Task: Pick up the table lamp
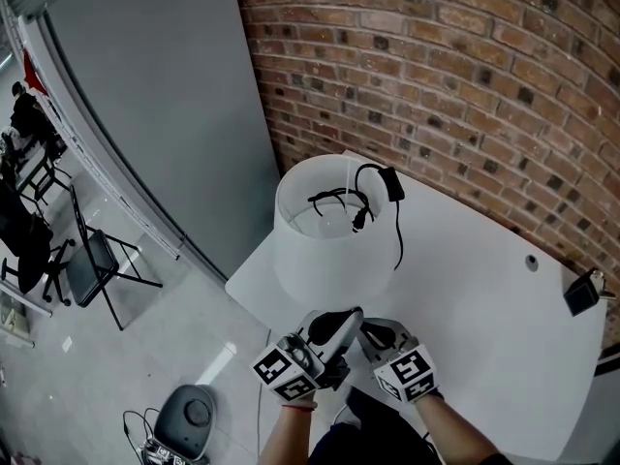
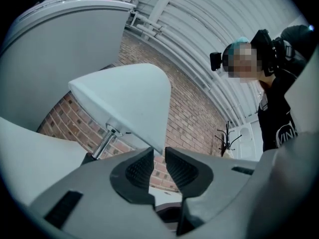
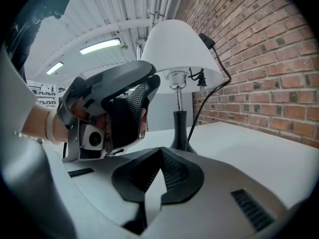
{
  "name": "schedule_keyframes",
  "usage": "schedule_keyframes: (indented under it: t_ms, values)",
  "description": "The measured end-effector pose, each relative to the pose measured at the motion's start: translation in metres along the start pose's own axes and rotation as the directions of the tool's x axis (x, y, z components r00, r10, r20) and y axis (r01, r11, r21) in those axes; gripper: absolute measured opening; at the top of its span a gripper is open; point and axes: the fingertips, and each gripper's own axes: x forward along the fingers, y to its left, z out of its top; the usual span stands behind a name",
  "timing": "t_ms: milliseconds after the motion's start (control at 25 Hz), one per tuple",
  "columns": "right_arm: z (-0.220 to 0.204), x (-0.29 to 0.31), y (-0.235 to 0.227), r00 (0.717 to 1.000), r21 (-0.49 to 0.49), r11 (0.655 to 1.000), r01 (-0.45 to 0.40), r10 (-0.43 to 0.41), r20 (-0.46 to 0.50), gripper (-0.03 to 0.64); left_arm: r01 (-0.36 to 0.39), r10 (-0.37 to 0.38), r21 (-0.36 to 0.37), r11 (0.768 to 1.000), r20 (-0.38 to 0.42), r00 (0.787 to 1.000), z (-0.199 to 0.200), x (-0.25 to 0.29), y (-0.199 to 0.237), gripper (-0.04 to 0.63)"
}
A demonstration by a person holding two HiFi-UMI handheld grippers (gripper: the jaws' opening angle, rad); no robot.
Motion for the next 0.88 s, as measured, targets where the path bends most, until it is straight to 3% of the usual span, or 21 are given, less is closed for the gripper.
schedule_keyframes:
  t_ms: [280,880]
  values:
    - [-0.006,0.005,0.0,1.0,-0.008,1.0,-0.011,0.011,-0.015,0.0,0.062,-0.062,0.017,0.998,0.02,0.998,0.007,0.003,-0.003,0.074]
    - [0.012,0.012,-0.007,1.0,-0.003,1.0,-0.005,0.005,-0.008,0.0,0.038,-0.038,0.016,0.999,0.014,0.999,0.021,0.02,0.008,0.029]
